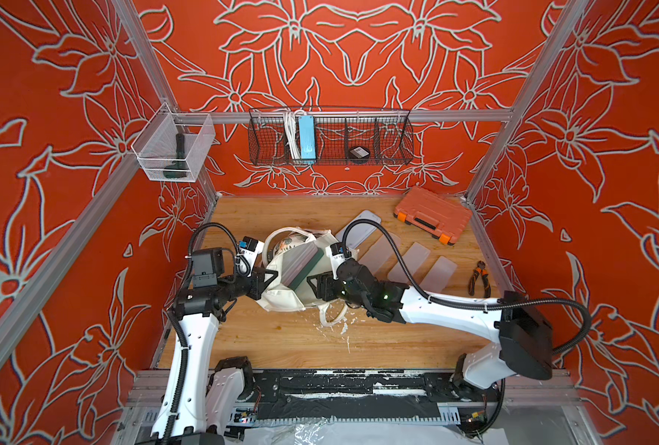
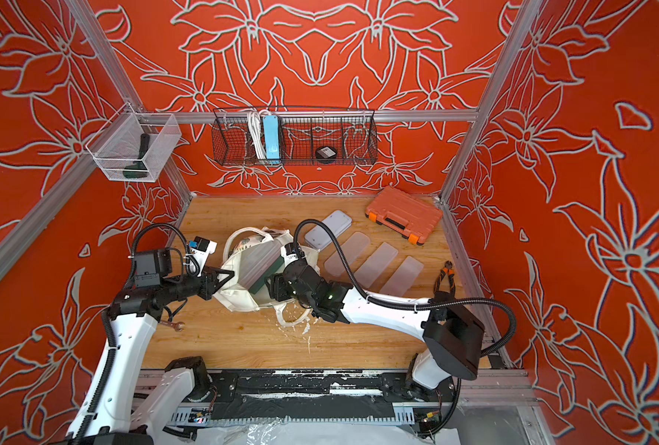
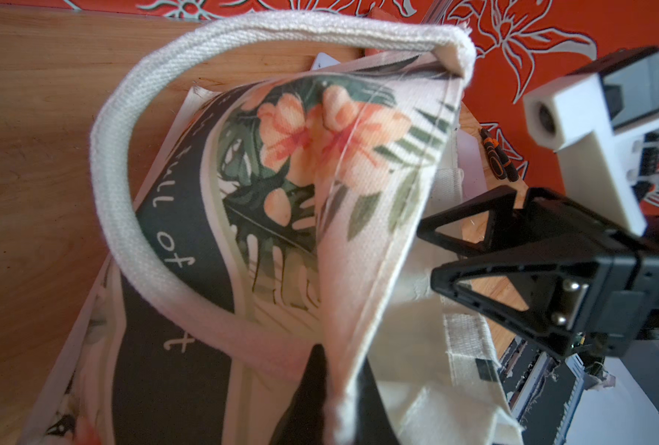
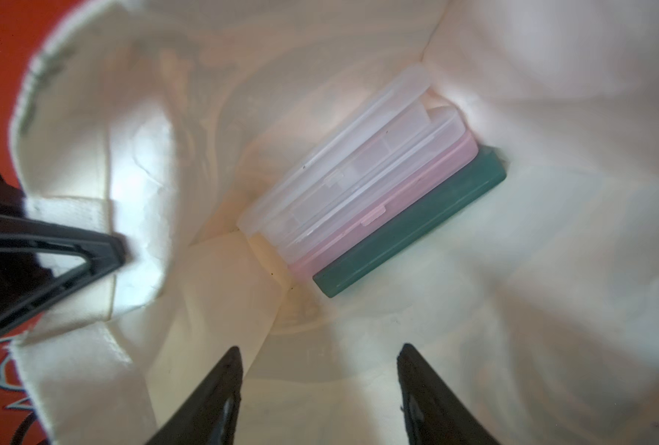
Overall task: Take out the pencil case from the canvas bag
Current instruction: Pick up the pencil case from the canvas bag.
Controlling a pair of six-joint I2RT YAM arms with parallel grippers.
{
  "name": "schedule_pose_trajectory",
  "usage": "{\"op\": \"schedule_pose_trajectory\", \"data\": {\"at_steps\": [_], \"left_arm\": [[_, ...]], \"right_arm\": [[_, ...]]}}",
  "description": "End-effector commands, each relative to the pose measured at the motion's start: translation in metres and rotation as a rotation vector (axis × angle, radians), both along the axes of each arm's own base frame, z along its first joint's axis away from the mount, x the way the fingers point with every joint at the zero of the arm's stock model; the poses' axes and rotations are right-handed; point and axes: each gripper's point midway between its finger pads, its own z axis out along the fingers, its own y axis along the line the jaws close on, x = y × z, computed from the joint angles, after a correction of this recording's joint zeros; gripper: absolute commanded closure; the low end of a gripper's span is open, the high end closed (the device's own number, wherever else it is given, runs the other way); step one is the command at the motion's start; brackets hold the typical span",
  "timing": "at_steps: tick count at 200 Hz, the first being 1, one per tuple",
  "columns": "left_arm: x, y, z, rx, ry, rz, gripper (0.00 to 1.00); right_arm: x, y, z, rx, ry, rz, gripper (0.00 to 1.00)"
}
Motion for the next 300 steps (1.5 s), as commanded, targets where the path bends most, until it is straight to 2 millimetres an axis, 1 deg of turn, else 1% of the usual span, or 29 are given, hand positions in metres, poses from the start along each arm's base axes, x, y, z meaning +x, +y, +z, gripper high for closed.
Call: {"op": "schedule_pose_trajectory", "data": {"at_steps": [1,27,62,110,137,149,170,186,222,254,277,300], "left_arm": [[-0.004,-0.002,0.007,-0.001,-0.002,-0.012,1.0],[-0.002,-0.002,0.015,0.008,-0.022,-0.018,1.0],[-0.004,-0.002,0.025,0.028,-0.05,-0.027,1.0],[-0.012,-0.005,0.032,0.044,-0.075,-0.049,1.0],[-0.017,-0.007,0.038,0.064,-0.114,-0.077,1.0],[-0.022,-0.012,0.042,0.066,-0.134,-0.115,1.0],[-0.028,-0.018,0.043,0.063,-0.166,-0.164,1.0],[-0.032,-0.021,0.044,0.07,-0.197,-0.198,1.0],[-0.043,-0.028,0.046,0.12,-0.284,-0.289,1.0],[-0.05,-0.031,0.046,0.163,-0.336,-0.343,1.0],[-0.055,-0.033,0.047,0.188,-0.368,-0.383,1.0],[-0.058,-0.034,0.047,0.21,-0.394,-0.404,1.0]], "right_arm": [[-0.007,0.018,-0.008,0.004,0.013,0.026,0.37],[-0.013,0.028,-0.031,-0.017,0.057,0.036,0.37],[-0.017,0.04,-0.052,-0.031,0.103,0.043,0.38],[-0.015,0.051,-0.075,-0.007,0.182,0.0,0.38],[-0.012,0.06,-0.087,0.059,0.245,-0.046,0.38],[-0.012,0.072,-0.084,0.133,0.251,-0.021,0.38],[-0.007,0.075,-0.086,0.196,0.274,-0.066,0.38],[0.0,0.072,-0.082,0.224,0.274,-0.121,0.37],[0.016,0.061,-0.065,0.311,0.26,-0.25,0.36],[0.027,0.052,-0.061,0.391,0.298,-0.373,0.35],[0.032,0.053,-0.059,0.459,0.327,-0.424,0.34],[0.036,0.06,-0.055,0.49,0.35,-0.438,0.33]]}}
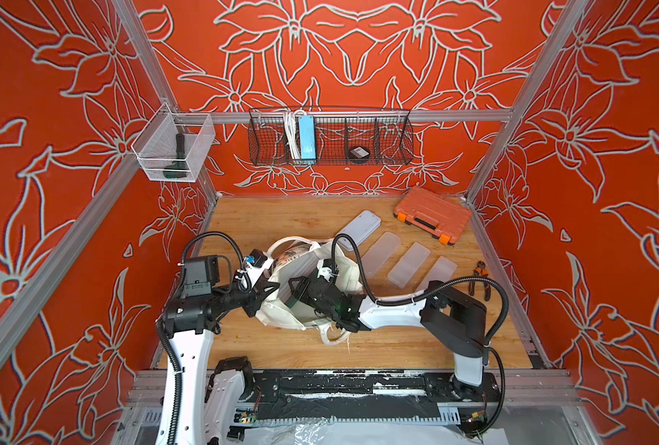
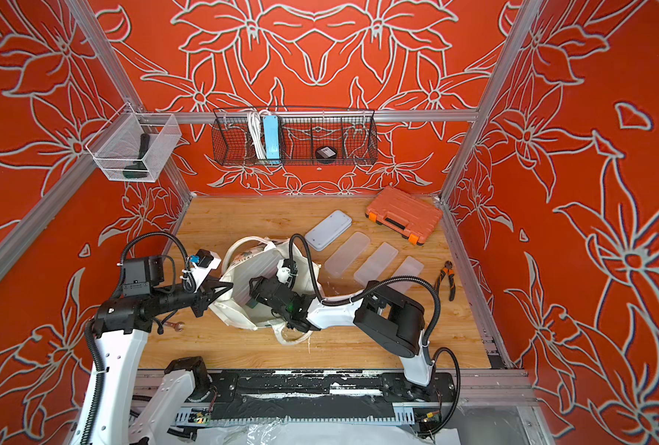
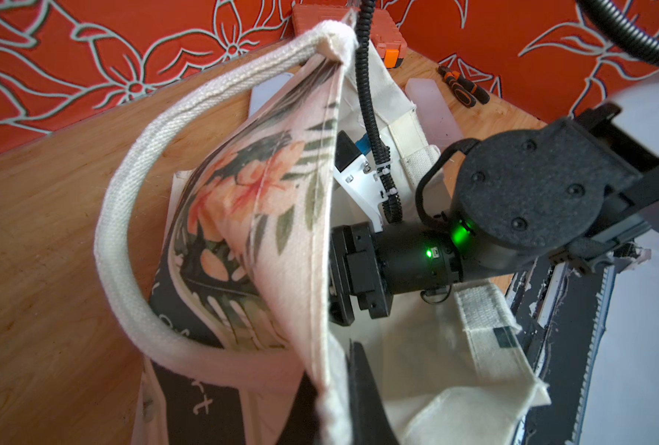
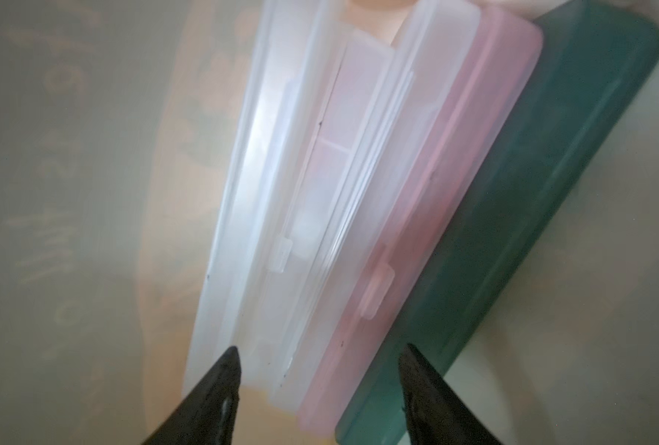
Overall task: Take out the pencil case from the canvas bag
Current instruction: Pick up the pencil case from the canvas bag.
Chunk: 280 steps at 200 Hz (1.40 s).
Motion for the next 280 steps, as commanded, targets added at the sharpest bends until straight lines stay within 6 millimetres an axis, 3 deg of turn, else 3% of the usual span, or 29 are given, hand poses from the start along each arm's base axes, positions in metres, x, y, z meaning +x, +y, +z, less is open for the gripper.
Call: {"op": "schedule_pose_trajectory", "data": {"at_steps": [1,59,84,108,145,166,210,235,280], "left_arm": [[-0.012,-0.015,0.023,0.001,-0.151,-0.136,1.0],[-0.014,-0.016,0.022,0.061,-0.207,-0.178,1.0],[-0.013,-0.018,0.034,0.055,-0.244,-0.189,1.0],[-0.012,-0.021,0.047,0.041,-0.272,-0.194,1.0],[-0.014,-0.023,0.054,0.031,-0.283,-0.199,1.0],[-0.014,-0.023,0.052,0.031,-0.279,-0.202,1.0],[-0.017,-0.024,0.051,0.019,-0.263,-0.198,1.0],[-0.016,-0.023,0.047,0.029,-0.254,-0.193,1.0],[0.009,-0.003,0.033,0.115,-0.247,-0.074,1.0]], "right_arm": [[0.01,0.004,0.01,0.082,0.025,-0.085,0.33],[0.016,0.015,0.023,0.14,0.047,-0.12,0.29],[0.02,0.022,0.019,0.101,0.075,-0.133,0.25],[0.024,0.03,-0.008,0.028,0.135,-0.132,0.21],[0.031,0.023,-0.054,-0.045,0.226,-0.148,0.22],[0.035,0.018,-0.071,-0.055,0.263,-0.145,0.29],[0.038,0.0,-0.097,-0.084,0.302,-0.138,0.56],[0.039,-0.009,-0.089,-0.106,0.254,-0.112,0.68],[0.039,-0.013,-0.03,-0.067,0.038,-0.018,0.74]]}}
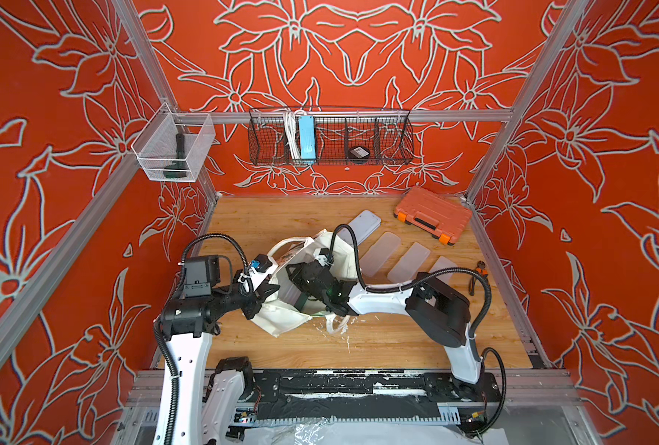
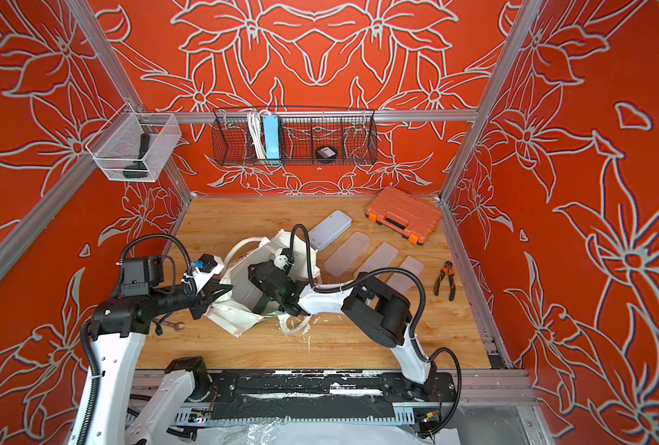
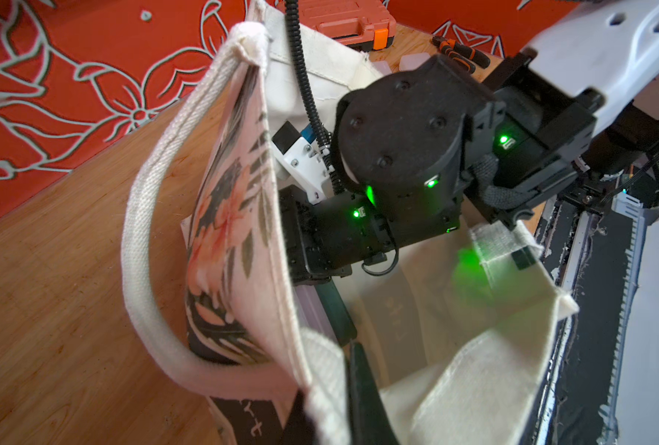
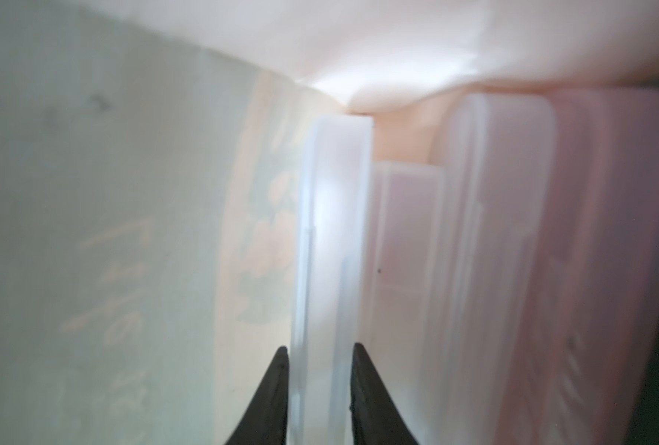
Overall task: Take out the pencil case from the canvas bag
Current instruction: Pick up the pencil case from the canvas bag.
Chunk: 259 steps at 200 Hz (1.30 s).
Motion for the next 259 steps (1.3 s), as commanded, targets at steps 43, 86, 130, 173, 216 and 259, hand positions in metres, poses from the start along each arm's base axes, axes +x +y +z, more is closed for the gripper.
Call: {"op": "schedule_pose_trajectory", "data": {"at_steps": [43,86,130,173,216,259], "left_arm": [[0.04,0.031,0.026,0.184,-0.242,0.13,1.0],[0.042,0.038,0.022,0.201,-0.221,0.174,1.0],[0.041,0.039,0.019,0.099,-0.147,0.259,1.0],[0.044,0.042,0.016,0.032,-0.09,0.335,1.0],[0.044,0.04,0.013,-0.039,-0.031,0.369,1.0],[0.046,0.032,0.01,-0.149,0.029,0.379,1.0]], "right_arm": [[-0.013,-0.027,0.011,-0.121,-0.169,0.113,0.73],[-0.024,-0.028,0.06,-0.199,-0.306,0.166,0.73],[-0.03,-0.038,0.075,-0.185,-0.357,0.172,0.73],[-0.035,-0.042,0.092,-0.199,-0.418,0.202,0.73],[-0.039,-0.057,0.097,-0.238,-0.448,0.193,0.72],[-0.039,-0.069,0.091,-0.291,-0.428,0.187,0.71]]}}
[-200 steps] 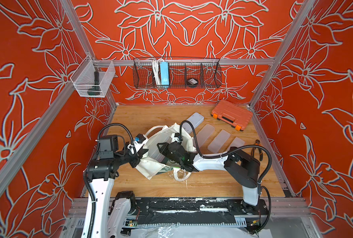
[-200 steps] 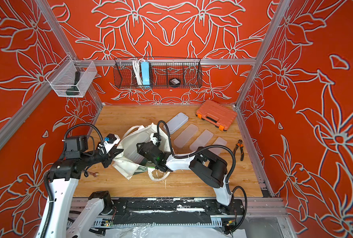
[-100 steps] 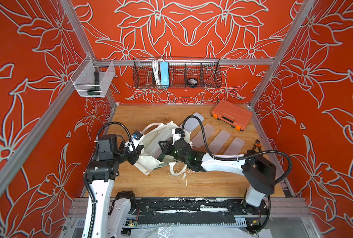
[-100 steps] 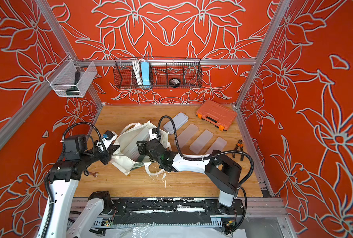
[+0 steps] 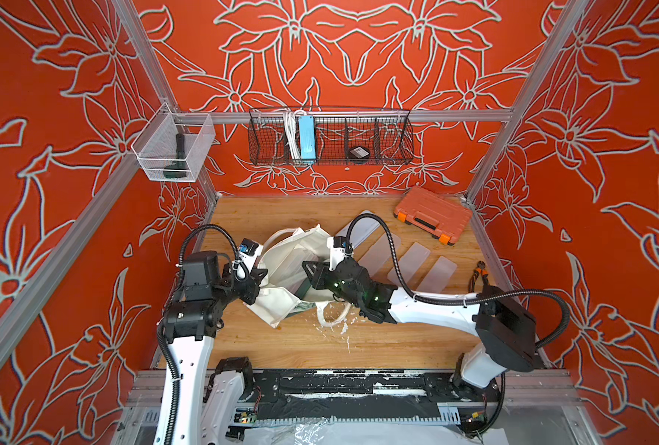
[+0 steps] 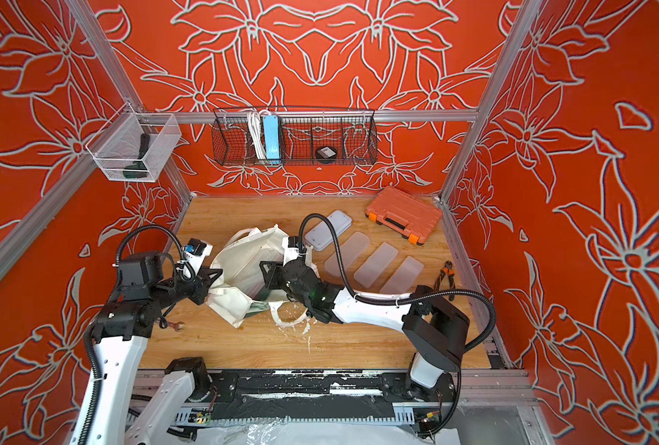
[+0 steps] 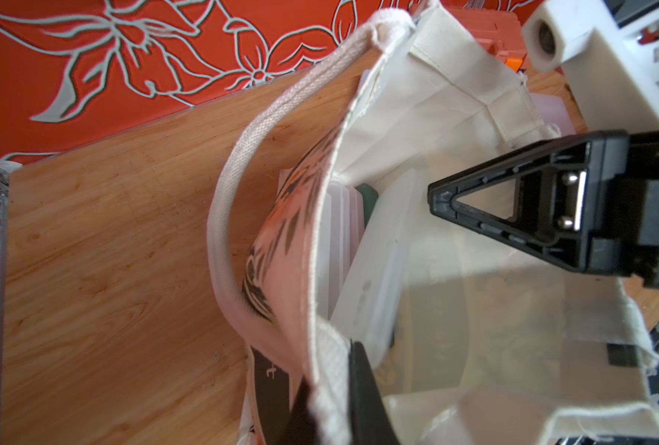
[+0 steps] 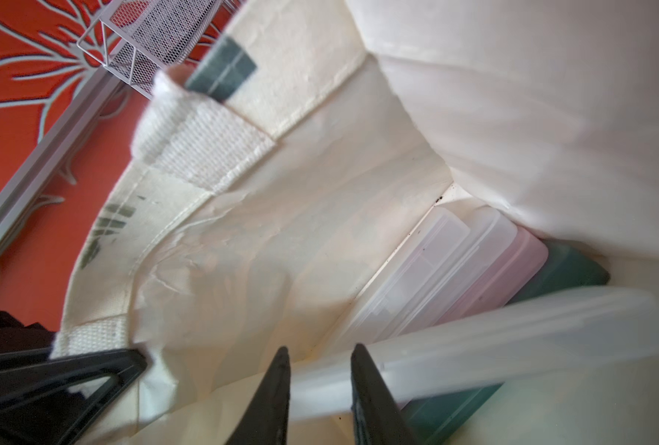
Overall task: Take out the pencil case from the canvas bag
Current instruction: Pick up the pencil case from the canvas bag.
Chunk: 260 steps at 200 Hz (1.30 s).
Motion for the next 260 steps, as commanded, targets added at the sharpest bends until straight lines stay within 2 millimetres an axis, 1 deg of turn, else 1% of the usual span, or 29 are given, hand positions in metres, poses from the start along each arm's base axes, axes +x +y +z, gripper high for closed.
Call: {"op": "schedule_pose_trajectory", "data": {"at_steps": [1,25,38,50,72,81,112,132,140,149,160,180,197,220,260], "left_arm": [[0.005,-0.007,0.012,-0.086,-0.035,-0.005,1.0],[0.007,-0.007,0.008,-0.091,-0.033,0.0,1.0],[0.009,-0.005,0.01,-0.075,-0.045,0.001,1.0],[0.011,-0.004,0.014,-0.058,-0.062,-0.001,1.0],[0.015,-0.001,0.028,-0.017,-0.11,-0.007,1.0],[0.017,0.0,0.037,0.001,-0.137,-0.008,1.0],[0.02,0.0,0.059,0.037,-0.216,-0.029,1.0],[0.015,-0.005,0.067,0.03,-0.252,-0.057,1.0],[0.012,-0.008,0.068,0.018,-0.259,-0.071,1.0],[0.008,-0.012,0.067,0.001,-0.26,-0.088,1.0],[0.0,-0.019,0.063,-0.022,-0.253,-0.121,1.0],[-0.019,-0.035,0.047,-0.067,-0.224,-0.211,1.0],[-0.036,-0.047,0.037,-0.094,-0.21,-0.294,1.0],[-0.051,-0.055,0.023,-0.112,-0.193,-0.347,1.0],[-0.069,-0.061,-0.005,-0.086,-0.152,-0.41,1.0]], "right_arm": [[0.003,-0.014,-0.008,-0.063,0.001,-0.034,0.71],[0.003,-0.021,-0.023,-0.102,0.057,-0.061,0.7],[0.0,-0.018,-0.032,-0.115,0.082,-0.04,0.69],[-0.005,-0.013,-0.046,-0.123,0.124,-0.015,0.69],[-0.019,-0.003,-0.083,-0.147,0.191,0.034,0.68],[-0.024,-0.001,-0.101,-0.166,0.218,0.042,0.68],[-0.041,0.004,-0.159,-0.242,0.299,0.064,0.68],[-0.051,0.008,-0.191,-0.28,0.341,0.078,0.67],[-0.053,0.008,-0.198,-0.282,0.355,0.077,0.67],[-0.053,0.007,-0.203,-0.277,0.363,0.071,0.67],[-0.052,0.006,-0.202,-0.268,0.36,0.06,0.66],[-0.047,0.0,-0.197,-0.25,0.365,0.009,0.62],[-0.042,-0.001,-0.188,-0.181,0.366,-0.032,0.59],[-0.035,-0.006,-0.183,-0.059,0.396,-0.117,0.5],[-0.02,-0.012,-0.176,0.167,0.445,-0.254,0.33]]}}
